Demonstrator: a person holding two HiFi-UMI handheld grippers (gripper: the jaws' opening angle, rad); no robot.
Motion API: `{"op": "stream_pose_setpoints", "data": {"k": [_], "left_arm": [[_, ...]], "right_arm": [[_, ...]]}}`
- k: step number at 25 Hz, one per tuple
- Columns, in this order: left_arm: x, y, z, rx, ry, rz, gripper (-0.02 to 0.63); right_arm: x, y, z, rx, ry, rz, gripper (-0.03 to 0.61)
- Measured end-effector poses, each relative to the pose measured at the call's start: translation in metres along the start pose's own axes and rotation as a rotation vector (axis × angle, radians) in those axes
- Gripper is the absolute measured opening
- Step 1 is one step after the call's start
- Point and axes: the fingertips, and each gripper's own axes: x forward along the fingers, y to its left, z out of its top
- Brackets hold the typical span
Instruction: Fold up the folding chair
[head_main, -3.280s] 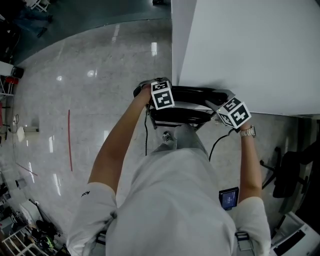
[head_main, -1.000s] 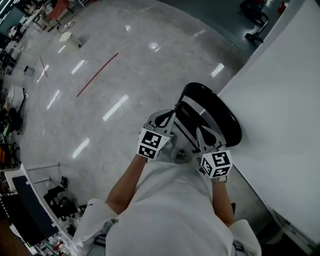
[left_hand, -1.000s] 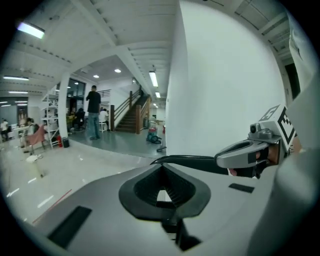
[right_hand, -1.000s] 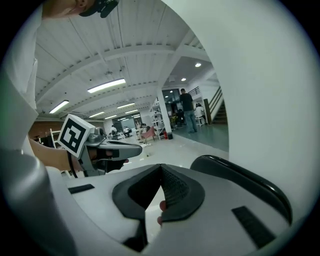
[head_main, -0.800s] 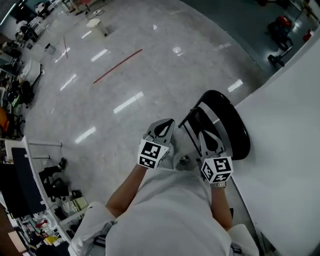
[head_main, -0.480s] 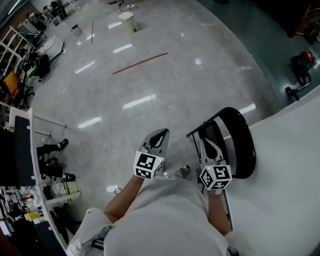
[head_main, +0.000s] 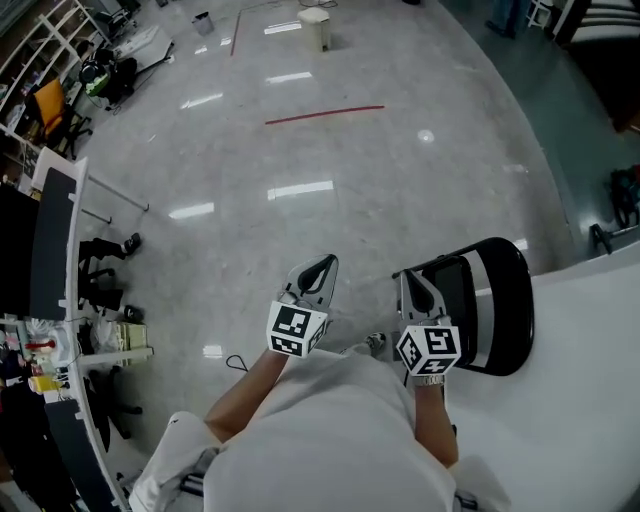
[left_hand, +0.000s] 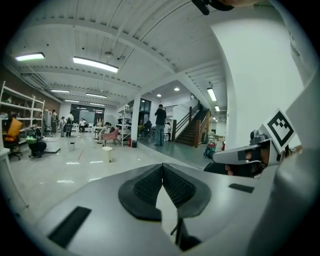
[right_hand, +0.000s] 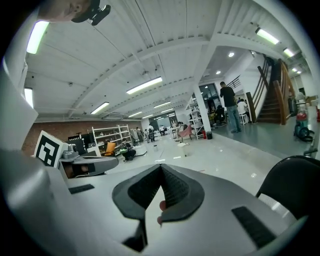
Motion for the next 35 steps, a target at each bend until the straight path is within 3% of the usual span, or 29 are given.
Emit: {"op": "stream_pose_setpoints", "data": {"k": [7, 15, 24, 32, 35], "left_arm": [[-0.064, 0.092, -0.016, -0.066, -0.006, 0.071, 0.012], [-0.135, 0.158, -0.033, -0.08, -0.014, 0.073, 0.012], [-0.211, 0.198, -0.039, 0.013, -0.032, 0.068, 0.012], [-0.252, 0.23, -0.06, -0.17, -0.073, 0.226, 0.012], [-0.252, 0.22, -0.062, -0.164, -0.071, 0.233, 0.012]], "right_arm": [[0.035, 0.091, -0.013, -0.029, 0.031, 0.029, 0.005], [0.053, 0.182, -0.029, -0.071, 0.058, 0.036, 0.005], [0.065, 0.263, -0.049, -0.113, 0.08, 0.095, 0.005], [0.077, 0.309, -0.062, -0.121, 0.074, 0.135, 0.005], [0.074, 0.307, -0.064, -0.12, 0.085, 0.153, 0.005]]}}
